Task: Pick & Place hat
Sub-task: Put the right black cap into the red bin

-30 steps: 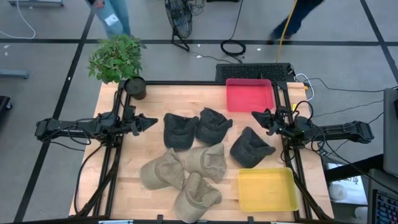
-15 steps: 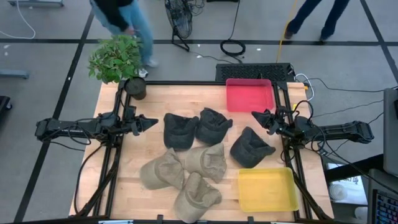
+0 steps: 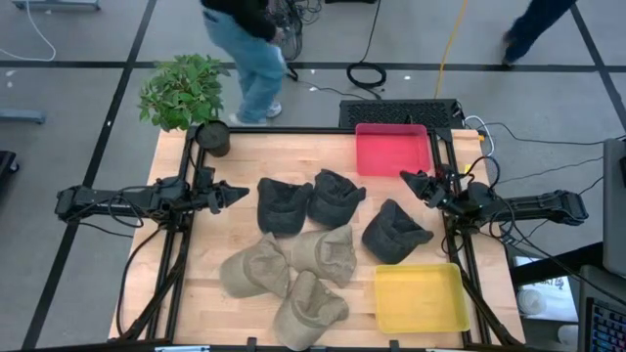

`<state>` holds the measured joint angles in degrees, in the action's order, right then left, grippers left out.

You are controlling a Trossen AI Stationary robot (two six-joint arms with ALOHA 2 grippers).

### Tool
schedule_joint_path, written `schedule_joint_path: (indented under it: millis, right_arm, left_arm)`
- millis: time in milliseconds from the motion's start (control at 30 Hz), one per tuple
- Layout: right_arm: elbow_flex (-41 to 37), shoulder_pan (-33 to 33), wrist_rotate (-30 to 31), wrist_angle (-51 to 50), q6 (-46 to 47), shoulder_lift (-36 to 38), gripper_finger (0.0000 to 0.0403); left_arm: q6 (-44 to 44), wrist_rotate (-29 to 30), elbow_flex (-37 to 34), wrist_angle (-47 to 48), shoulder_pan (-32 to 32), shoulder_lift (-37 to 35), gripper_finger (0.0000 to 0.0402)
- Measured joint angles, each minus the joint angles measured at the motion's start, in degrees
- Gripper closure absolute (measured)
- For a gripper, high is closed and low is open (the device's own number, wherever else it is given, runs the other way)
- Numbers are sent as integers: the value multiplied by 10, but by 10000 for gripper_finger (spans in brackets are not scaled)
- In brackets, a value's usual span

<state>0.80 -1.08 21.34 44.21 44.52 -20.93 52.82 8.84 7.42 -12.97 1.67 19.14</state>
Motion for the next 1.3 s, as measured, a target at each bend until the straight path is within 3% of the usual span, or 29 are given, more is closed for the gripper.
schedule_joint_path:
  millis: [333,500,700,833,1067,1300]
  right_arm:
    - [10,0,-2,140,-79,0,403]
    - [40,0,-4,133,-114,-1,403]
    - [143,0,-22,112,-214,-12,403]
    - [249,0,-50,11,-266,-29,403]
    - [431,0,-51,-296,-305,-104,403]
    - [483,0,-51,-531,-276,-179,403]
  left_arm:
    - [-1,0,0,0,0,0,350]
    - [1,0,0,-2,0,0,350]
    - [3,0,0,-2,0,0,350]
    - [9,0,0,-4,0,0,350]
    - [16,0,0,-6,0,0,350]
    - [20,0,0,-6,0,0,350]
